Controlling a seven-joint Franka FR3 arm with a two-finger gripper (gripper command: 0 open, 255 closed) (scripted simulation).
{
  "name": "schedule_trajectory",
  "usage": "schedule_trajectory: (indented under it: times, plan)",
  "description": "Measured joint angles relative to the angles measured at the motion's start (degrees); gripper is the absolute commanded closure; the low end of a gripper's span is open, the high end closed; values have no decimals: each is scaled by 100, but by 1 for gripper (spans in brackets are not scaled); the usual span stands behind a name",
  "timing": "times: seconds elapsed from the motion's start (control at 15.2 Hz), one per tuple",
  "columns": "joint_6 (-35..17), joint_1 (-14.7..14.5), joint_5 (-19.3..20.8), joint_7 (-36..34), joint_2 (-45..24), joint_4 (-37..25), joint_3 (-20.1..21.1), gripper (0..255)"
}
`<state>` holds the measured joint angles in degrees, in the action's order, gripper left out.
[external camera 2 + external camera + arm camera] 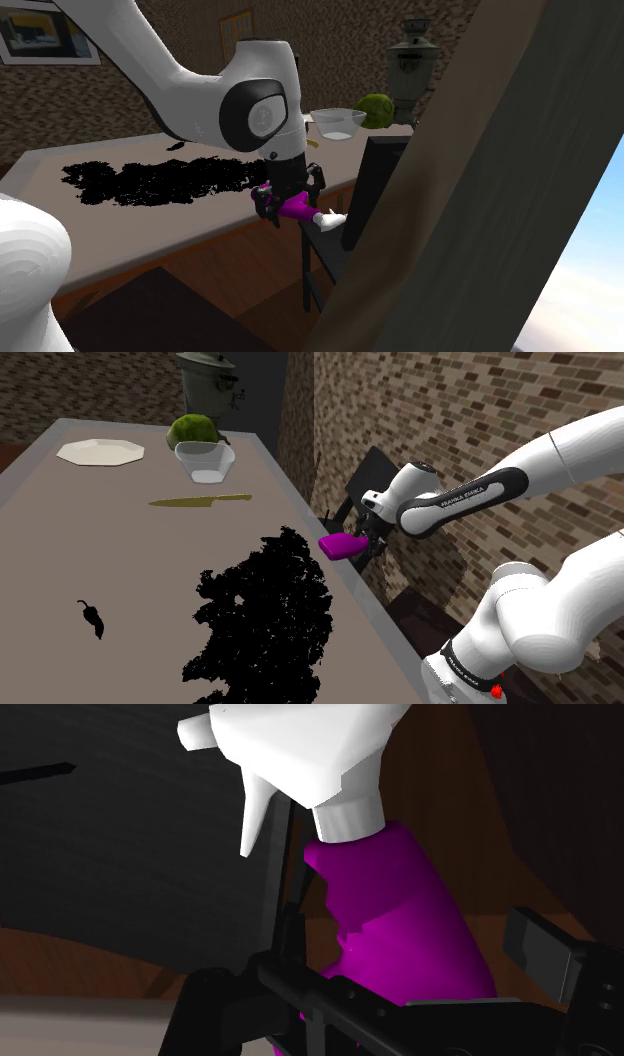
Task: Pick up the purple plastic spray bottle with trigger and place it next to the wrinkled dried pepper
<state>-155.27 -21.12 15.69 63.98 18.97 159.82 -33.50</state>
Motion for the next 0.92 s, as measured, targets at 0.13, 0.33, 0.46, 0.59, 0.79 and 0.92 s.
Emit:
schedule_trajectory:
  times: [0.13,0.33,0.46,0.59,0.79,0.92]
  plan:
    - [-19,-5,-5,7,-15,2,-8,0]
    - [-24,-7,-8,10,-21,1,-12,0]
    - [-26,-7,-8,11,-22,1,-12,255]
    - [-26,-8,-9,11,-23,1,-13,255]
    - [-26,-8,-9,11,-23,2,-13,255]
    - [-26,-7,-8,12,-23,2,-13,255]
